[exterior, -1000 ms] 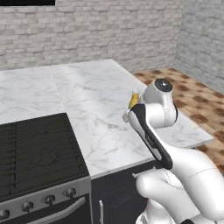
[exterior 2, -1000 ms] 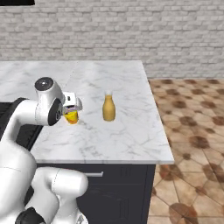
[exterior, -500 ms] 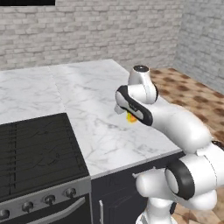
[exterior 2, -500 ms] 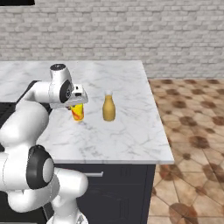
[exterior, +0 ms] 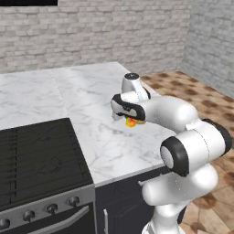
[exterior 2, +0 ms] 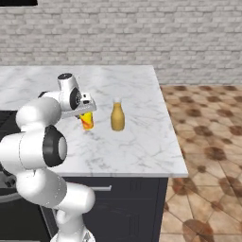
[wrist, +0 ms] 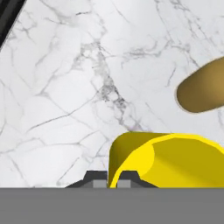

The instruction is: Place the pitcher and cup on the dining counter for serving.

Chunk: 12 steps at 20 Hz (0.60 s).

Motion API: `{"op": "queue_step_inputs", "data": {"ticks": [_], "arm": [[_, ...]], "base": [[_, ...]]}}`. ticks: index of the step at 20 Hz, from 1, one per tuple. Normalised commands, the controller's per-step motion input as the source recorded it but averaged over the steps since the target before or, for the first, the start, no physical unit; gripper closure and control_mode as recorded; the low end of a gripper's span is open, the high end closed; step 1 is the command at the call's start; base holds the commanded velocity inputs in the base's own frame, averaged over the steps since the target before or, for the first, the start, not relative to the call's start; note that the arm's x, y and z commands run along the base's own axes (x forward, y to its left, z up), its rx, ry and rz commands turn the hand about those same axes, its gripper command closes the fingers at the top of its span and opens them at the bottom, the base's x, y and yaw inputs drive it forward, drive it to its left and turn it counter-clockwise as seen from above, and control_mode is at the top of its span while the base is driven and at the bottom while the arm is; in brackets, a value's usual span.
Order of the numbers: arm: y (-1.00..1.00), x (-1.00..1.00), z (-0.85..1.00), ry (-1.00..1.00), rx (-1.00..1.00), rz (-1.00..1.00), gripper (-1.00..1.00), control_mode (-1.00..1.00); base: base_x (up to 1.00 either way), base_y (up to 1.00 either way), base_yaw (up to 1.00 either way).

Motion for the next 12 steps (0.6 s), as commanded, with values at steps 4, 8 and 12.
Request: {"op": "queue_step_inputs", "data": {"ticks": [4, 8, 12], "arm": [[0.12, 0.42, -0.52, 0.0, -0.03, 0.01, 1.0, -1.0], [0.04, 0.28, -0.61, 0.0, -0.03, 0.02, 1.0, -1.0], [-0.06, 0.16, -0.49, 0.0, 0.01, 0.03, 1.0, -1.0]], "base": [[0.0, 0.0, 0.0], [0.0, 0.0, 0.0], [0.0, 0.0, 0.0]]}}
